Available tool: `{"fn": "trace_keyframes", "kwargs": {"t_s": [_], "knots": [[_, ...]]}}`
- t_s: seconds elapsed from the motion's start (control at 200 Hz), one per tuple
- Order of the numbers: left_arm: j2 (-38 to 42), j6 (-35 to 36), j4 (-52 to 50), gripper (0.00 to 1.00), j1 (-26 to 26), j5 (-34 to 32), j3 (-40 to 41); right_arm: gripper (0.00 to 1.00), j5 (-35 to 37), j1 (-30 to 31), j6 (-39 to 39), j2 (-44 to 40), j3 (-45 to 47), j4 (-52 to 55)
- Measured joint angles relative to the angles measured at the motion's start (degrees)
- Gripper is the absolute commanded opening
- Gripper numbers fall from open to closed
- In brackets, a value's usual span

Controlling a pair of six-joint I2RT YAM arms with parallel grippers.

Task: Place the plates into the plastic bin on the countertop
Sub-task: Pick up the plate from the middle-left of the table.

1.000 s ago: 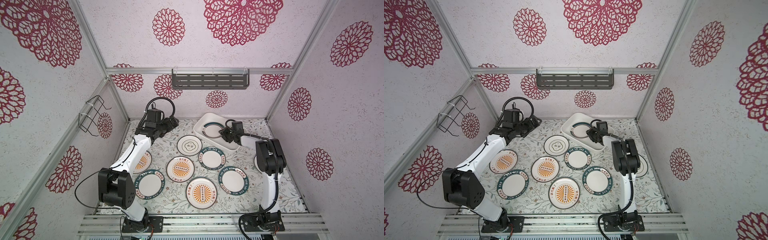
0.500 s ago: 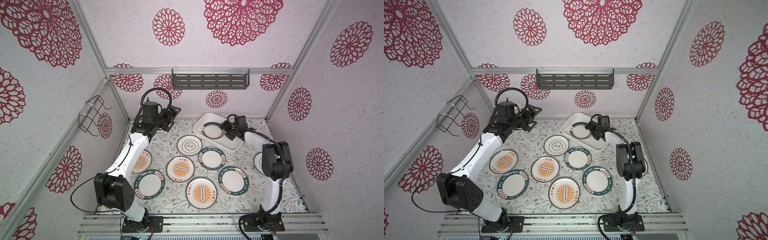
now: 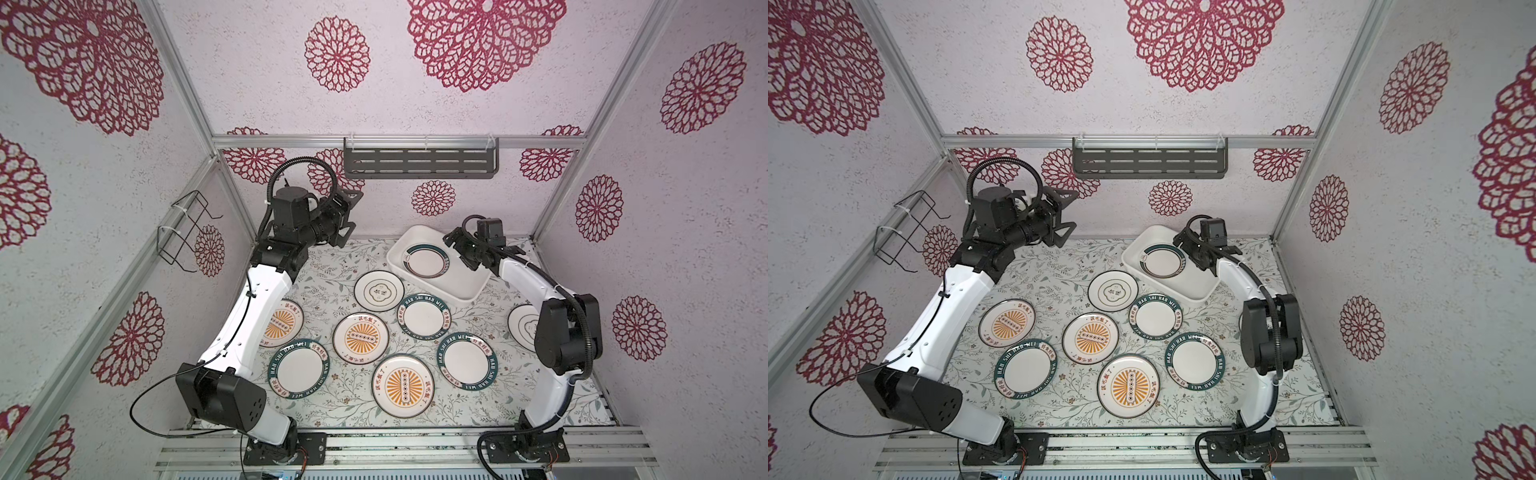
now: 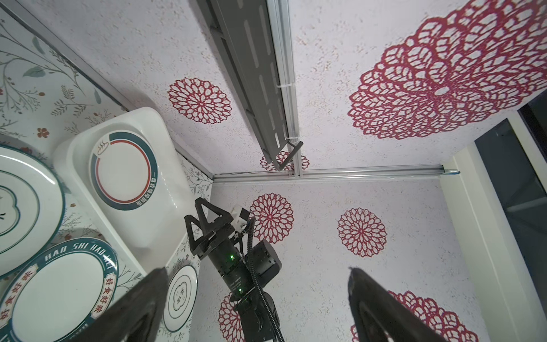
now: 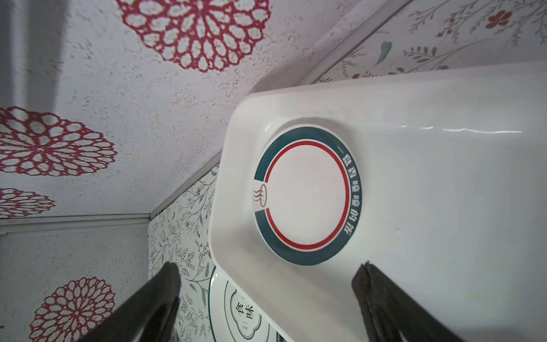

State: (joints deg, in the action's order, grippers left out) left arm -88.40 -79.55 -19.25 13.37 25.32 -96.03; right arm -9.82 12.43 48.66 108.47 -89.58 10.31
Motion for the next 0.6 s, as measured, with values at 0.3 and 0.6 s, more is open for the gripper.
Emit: {"fn": "trace_keyframes", "kwargs": {"t_s": [0.3,0.6], "knots": [[0.0,-1.92,0.76,0.97,-0.02,0.11,0.24,0.97,2.67,0.0,-0.26,0.17,-0.63,1.46],[1.14,-2.38,2.75,0.97,-0.17,-0.33,3.76,0.98,4.04,0.02,-0.96,0.17,-0.63,2.91]]}}
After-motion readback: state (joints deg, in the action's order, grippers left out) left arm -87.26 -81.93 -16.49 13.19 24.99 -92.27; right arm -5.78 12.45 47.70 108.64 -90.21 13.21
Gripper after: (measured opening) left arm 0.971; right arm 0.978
